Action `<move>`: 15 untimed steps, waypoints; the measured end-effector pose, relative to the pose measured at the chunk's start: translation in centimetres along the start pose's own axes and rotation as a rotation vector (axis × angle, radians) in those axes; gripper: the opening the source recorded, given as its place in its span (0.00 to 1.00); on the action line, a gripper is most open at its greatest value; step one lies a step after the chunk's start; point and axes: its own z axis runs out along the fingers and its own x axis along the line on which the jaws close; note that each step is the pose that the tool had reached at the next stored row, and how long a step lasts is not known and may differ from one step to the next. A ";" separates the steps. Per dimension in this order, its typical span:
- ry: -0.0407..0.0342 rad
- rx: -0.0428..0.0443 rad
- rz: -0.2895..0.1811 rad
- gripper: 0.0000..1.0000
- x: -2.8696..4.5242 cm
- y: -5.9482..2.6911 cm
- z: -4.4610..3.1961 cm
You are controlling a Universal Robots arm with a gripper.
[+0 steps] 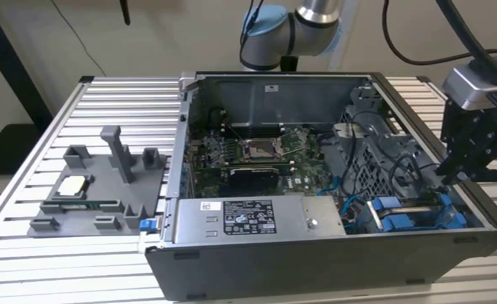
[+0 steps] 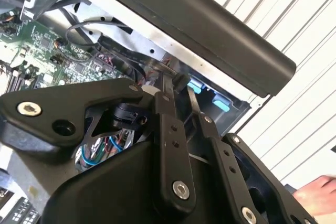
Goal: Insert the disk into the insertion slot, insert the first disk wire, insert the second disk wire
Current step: 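Insert the second disk wire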
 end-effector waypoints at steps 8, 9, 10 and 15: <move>-0.0001 -0.0032 0.001 0.17 0.02 -0.78 0.03; -0.0001 -0.0033 0.001 0.17 0.02 -0.86 0.03; -0.0002 -0.0032 0.001 0.17 0.01 -0.92 0.05; -0.0002 -0.0032 0.001 0.17 0.04 -1.01 0.27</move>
